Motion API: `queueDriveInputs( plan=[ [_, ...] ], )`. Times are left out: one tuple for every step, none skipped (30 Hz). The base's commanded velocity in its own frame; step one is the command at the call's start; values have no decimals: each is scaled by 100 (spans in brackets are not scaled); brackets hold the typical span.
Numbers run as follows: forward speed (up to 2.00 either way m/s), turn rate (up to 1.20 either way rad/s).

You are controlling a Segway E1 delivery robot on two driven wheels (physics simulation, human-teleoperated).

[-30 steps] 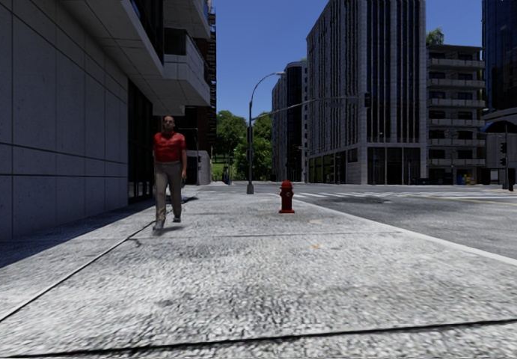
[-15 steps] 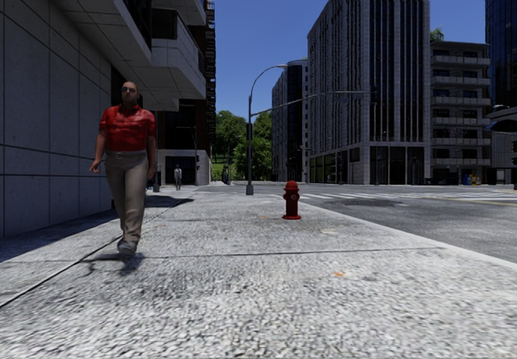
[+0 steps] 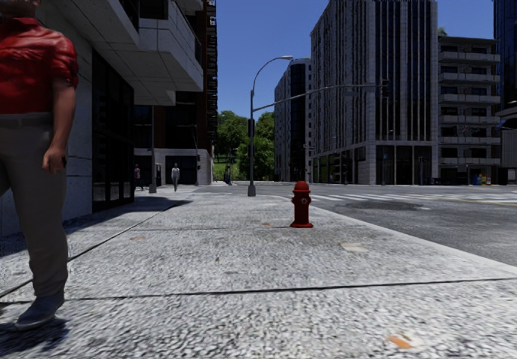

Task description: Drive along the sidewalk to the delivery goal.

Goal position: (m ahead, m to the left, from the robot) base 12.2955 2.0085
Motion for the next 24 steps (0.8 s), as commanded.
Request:
queueDriveInputs(
  plan=[
    [200,37],
    [200,38],
    [200,38],
    [200,38],
    [200,38],
    [200,38],
    [200,34],
    [200,30],
    [200,30],
    [200,29],
    [200,26],
    [200,25],
    [200,25],
    [200,22],
    [200,20],
    [200,19],
    [200,6],
    [200,6],
    [200,0],
    [200,0],
    [200,0],
    [200,0],
    [200,0],
    [200,0]
  ],
)
